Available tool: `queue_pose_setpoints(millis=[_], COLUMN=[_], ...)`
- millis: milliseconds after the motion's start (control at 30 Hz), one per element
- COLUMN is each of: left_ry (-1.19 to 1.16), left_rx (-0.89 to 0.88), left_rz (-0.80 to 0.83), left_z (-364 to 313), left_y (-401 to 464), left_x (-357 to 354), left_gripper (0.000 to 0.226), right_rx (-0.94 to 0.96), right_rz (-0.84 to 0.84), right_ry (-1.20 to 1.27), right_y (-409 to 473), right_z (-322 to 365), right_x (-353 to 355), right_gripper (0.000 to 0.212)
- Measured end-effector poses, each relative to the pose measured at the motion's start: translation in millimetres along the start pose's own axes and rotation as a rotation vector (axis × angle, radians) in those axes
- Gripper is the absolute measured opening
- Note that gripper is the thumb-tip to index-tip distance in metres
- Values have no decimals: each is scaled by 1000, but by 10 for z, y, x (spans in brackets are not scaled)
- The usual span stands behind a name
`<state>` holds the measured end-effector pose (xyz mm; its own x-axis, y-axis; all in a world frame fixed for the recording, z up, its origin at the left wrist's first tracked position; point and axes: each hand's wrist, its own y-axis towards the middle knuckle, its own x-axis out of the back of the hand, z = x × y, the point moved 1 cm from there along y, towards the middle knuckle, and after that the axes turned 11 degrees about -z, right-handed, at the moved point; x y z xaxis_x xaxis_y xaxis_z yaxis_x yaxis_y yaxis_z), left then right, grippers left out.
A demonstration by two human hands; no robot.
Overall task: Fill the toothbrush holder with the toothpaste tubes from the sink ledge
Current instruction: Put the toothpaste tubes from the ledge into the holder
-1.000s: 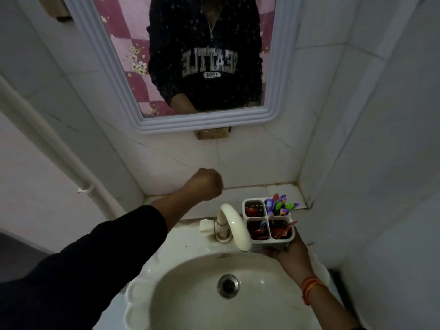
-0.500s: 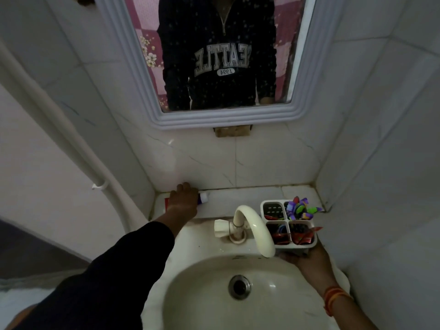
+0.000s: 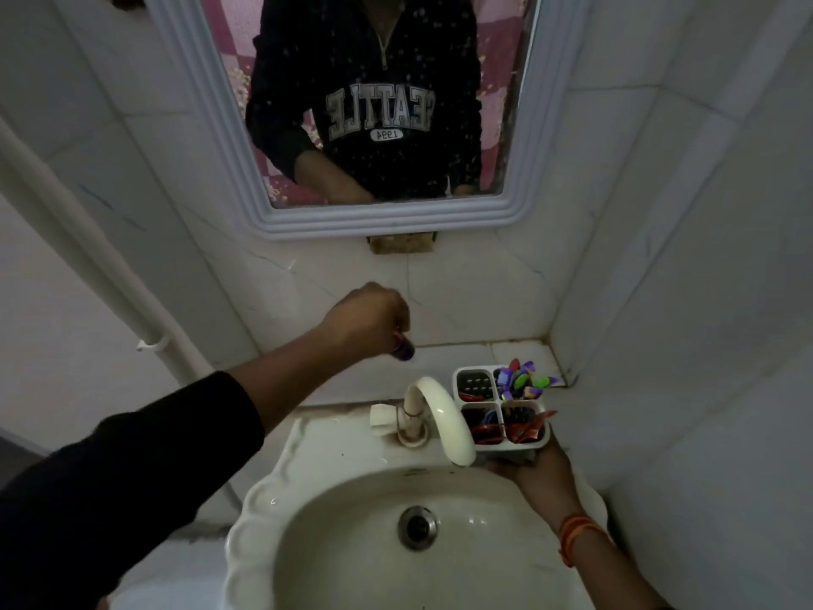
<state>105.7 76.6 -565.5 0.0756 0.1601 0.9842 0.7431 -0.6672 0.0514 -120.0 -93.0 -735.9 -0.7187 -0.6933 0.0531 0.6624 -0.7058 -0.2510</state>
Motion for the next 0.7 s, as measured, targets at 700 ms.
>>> queue_pose_setpoints(millis=[700], left_ry=[-303], left_rx=[193], left_rz=[264], left_z=[-835], left_y=[326], left_x=[-252], left_gripper=[59], right_rx=[97], right_rz=[17], right_ry=[-134], right_y=[27], right_z=[-56], right_x=[77], right_gripper=[69])
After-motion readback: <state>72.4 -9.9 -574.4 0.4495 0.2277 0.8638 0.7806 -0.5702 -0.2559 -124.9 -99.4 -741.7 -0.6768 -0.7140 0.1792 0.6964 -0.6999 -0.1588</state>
